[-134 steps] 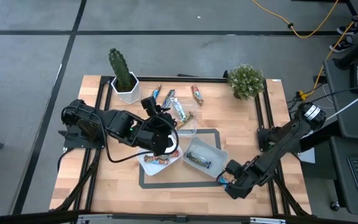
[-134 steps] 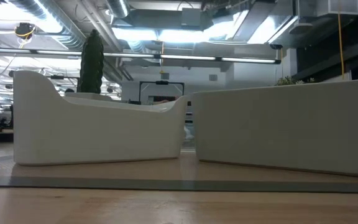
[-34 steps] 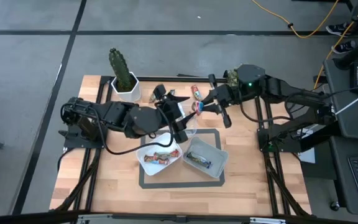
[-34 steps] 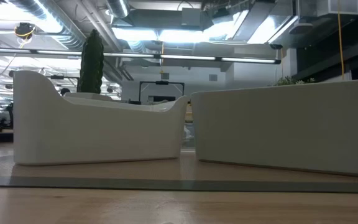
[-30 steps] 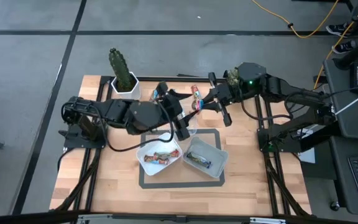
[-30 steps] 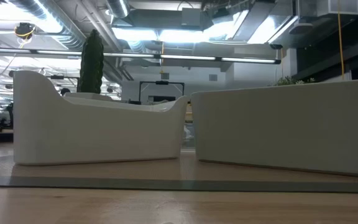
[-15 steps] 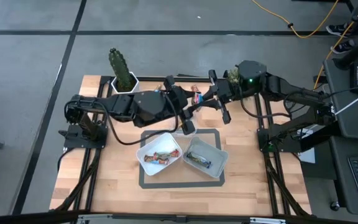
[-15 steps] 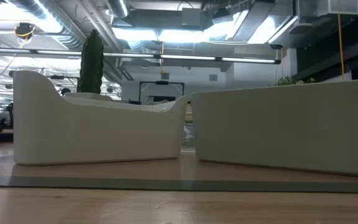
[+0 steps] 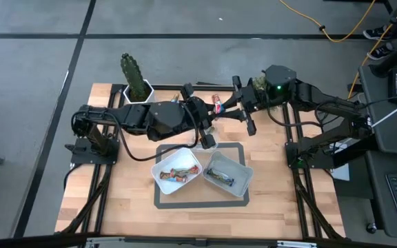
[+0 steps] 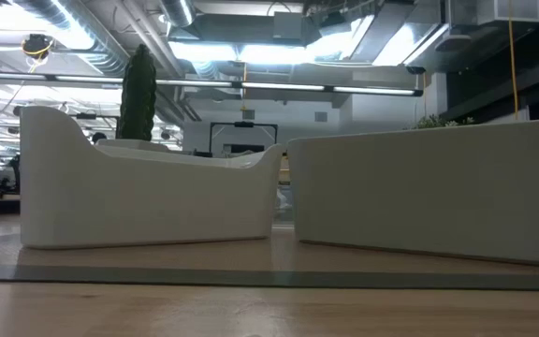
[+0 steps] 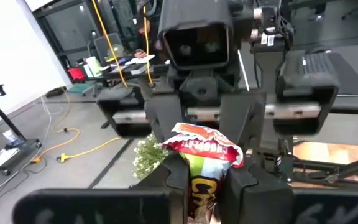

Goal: Pick and place Granola Bars by type
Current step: Put the red granola bar into the white bin

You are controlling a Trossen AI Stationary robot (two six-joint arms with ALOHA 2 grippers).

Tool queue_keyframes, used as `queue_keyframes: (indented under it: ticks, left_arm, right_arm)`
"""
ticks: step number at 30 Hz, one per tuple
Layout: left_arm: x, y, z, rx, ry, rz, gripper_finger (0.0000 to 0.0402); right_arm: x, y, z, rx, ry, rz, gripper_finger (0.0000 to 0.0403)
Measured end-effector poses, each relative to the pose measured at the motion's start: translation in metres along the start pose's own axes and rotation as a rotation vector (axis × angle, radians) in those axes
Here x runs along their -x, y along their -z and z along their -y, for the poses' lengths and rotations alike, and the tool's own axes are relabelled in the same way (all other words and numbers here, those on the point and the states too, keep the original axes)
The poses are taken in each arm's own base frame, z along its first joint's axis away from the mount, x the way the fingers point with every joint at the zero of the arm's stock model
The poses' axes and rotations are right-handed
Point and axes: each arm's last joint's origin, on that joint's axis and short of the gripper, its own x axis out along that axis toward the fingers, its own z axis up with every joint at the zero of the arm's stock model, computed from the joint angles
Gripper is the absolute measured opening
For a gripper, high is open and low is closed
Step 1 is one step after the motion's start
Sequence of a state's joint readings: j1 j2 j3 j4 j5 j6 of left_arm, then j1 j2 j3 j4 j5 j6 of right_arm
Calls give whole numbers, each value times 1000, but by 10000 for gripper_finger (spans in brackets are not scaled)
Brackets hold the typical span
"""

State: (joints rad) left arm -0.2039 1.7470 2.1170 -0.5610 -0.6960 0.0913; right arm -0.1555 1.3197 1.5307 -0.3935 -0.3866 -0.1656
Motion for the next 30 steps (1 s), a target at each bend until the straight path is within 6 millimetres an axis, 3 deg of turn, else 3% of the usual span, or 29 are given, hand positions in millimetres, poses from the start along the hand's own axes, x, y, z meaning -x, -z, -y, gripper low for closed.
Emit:
queue_keyframes:
  ticks: [4,8,16,20,25,30]
  left_arm:
    - [0,4,0,-22,-13,-31,33]
    - [12,4,-2,-24,-44,-62,31]
    - [86,-11,-8,6,3,-69,30]
    - [112,-8,-17,78,-14,-104,31]
    - [112,6,-20,121,5,-220,38]
    - [86,45,-14,97,-9,-563,30]
  right_arm:
    - [12,-4,-4,6,3,8,134]
    - [46,-8,-14,8,121,-56,186]
    - [129,10,-41,-179,415,-307,225]
    - [154,15,-49,-210,524,-342,218]
    - [166,14,-52,-200,578,-315,211]
    - [165,14,-52,-174,574,-334,210]
